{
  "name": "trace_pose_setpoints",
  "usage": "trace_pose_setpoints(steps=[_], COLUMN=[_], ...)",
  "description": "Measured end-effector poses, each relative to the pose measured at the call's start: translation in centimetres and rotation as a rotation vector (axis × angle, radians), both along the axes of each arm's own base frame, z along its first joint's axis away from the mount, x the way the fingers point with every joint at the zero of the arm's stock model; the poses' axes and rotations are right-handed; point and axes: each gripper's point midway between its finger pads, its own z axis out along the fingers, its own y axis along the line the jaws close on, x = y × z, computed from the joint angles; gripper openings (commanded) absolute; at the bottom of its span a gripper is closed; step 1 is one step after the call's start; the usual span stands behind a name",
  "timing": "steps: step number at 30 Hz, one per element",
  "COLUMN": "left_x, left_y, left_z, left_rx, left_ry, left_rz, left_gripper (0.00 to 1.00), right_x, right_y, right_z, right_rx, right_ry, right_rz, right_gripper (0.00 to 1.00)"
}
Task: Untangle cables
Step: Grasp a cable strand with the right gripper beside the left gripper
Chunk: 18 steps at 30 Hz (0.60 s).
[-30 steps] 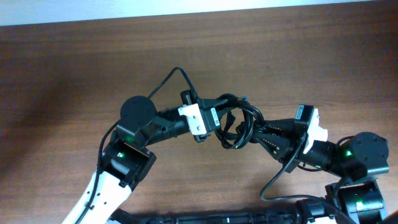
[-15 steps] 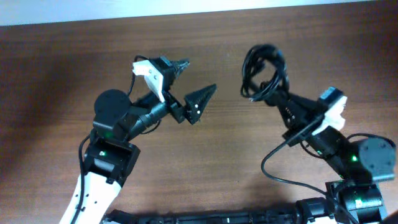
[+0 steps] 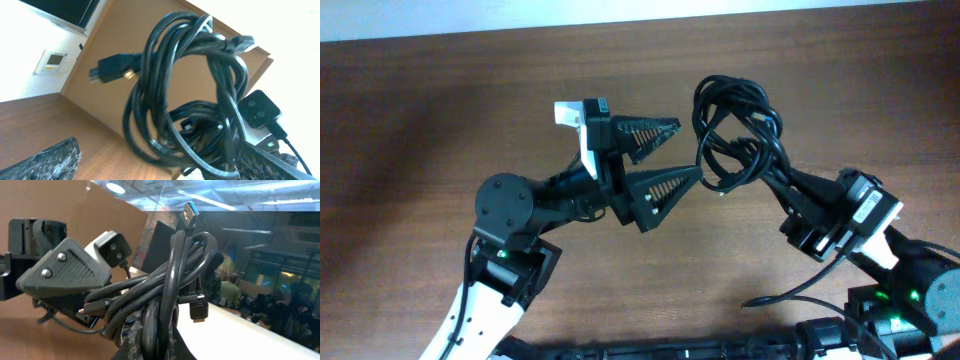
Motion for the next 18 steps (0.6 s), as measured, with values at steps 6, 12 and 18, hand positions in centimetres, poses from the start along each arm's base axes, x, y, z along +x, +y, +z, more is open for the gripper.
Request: trace_pose_setpoints(steps=[6, 12, 18], left_x=[-0.2, -0.9, -0.2], left_y=[-0.2, -2.0, -2.7], left_z=[0.6, 0.6, 0.2], left_rx=[-0.037, -0.058, -0.068], left_ry=[0.018, -0.013, -0.010], left_rz=[-0.040, -0.106, -0.107], left_gripper=[0.84, 0.33, 0.00], right_x=[0.6, 0.7, 0.6], right_y=[1.1, 1.6, 1.6], right_z=[0.0, -0.6, -0.5], right_rx=[-0.052, -0.080, -0.083], right_ry=[-0.072, -0.072, -0.084], right_rz=[0.079, 0.117, 0.117], right_gripper=[0.04, 0.04, 0.04])
